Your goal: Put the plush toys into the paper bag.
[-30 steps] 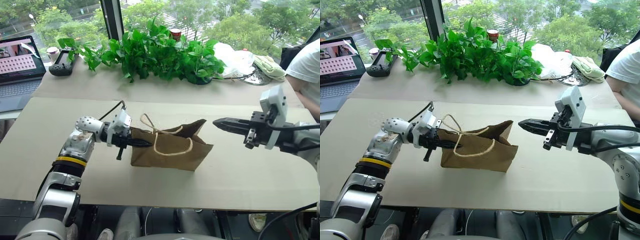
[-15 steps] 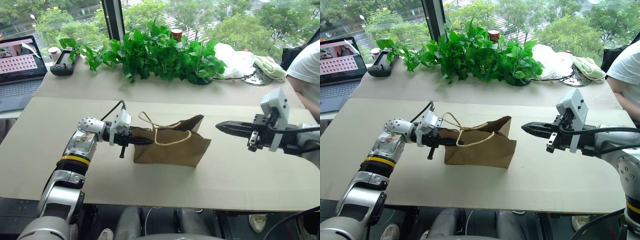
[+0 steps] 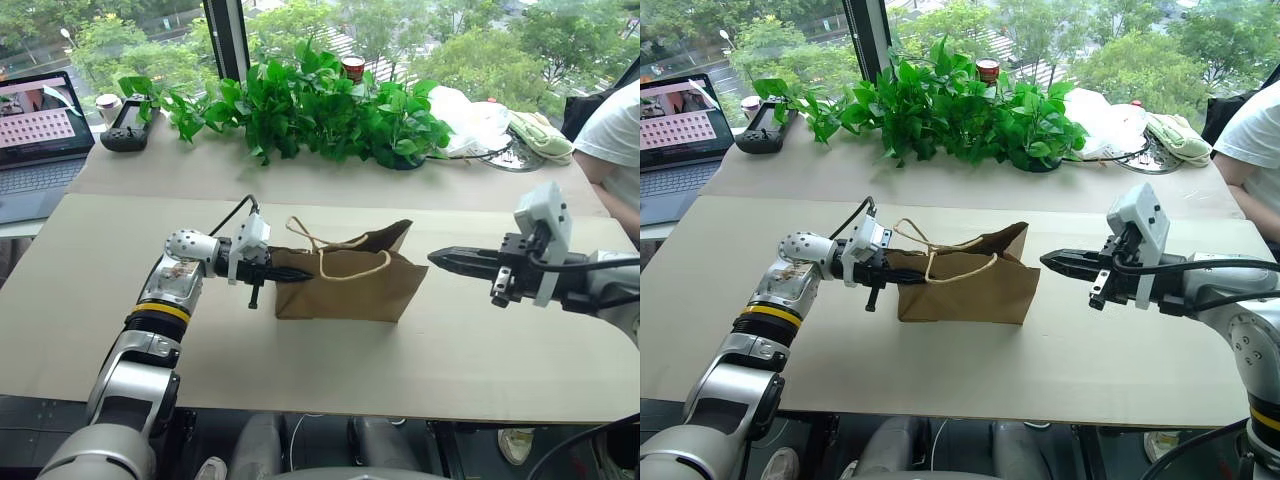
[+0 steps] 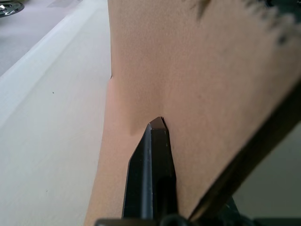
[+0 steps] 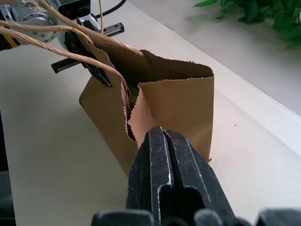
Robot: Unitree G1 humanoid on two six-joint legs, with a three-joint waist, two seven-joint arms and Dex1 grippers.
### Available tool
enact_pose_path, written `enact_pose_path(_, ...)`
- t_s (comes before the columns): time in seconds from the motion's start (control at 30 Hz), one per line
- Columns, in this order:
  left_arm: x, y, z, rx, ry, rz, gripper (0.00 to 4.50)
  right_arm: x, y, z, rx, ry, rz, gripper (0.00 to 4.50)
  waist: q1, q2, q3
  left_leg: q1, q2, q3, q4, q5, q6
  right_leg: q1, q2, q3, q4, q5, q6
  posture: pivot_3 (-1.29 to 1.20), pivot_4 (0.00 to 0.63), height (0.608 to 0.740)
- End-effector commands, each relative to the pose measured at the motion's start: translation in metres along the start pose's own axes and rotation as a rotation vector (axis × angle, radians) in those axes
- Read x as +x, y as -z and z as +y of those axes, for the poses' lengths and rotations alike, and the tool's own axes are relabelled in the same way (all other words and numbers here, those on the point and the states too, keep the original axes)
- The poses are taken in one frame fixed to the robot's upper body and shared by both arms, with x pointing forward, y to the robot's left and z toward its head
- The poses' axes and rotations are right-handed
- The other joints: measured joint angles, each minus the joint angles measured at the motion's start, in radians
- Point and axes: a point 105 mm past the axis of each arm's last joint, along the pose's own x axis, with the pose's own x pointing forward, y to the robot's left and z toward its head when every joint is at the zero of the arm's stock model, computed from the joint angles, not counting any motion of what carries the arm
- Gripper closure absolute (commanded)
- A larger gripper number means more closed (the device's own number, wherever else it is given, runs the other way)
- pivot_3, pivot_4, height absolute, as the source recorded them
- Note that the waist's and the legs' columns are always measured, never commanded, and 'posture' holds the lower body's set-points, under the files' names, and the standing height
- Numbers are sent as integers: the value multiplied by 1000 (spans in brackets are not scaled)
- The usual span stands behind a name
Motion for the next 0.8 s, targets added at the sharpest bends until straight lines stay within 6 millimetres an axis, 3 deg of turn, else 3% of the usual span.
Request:
enact_pose_path(0.03,-2,-10,4,38,-11,0,3155,-4,-6,-4,-56,30,-7,4500,0,0,0,0,0,0,0,0,0,0,0,0,0,0,0,0,150,740)
enact_pose_path(0.27,-11,-24,12,43,-61,14,551,-2,-6,-9,-65,43,-8,4500,0,0,0,0,0,0,0,0,0,0,0,0,0,0,0,0,150,740)
enact_pose_path(0.37,-18,-35,9,38,-61,9,551,-2,-6,-10,-70,49,-8,4500,-1,0,0,0,0,0,0,0,0,0,0,0,0,0,0,0,150,740)
enact_pose_path(0.67,-63,-103,-10,-77,-96,-63,551,-4,-15,-6,-117,28,1,4500,-3,1,1,1,0,-3,0,0,0,0,0,0,1,0,0,0,150,740)
enact_pose_path(0.8,-89,-112,-22,-122,-90,-12,551,-5,-20,-2,-140,-5,5,4500,-4,1,1,1,1,-3,0,0,0,0,0,0,1,0,0,0,150,740)
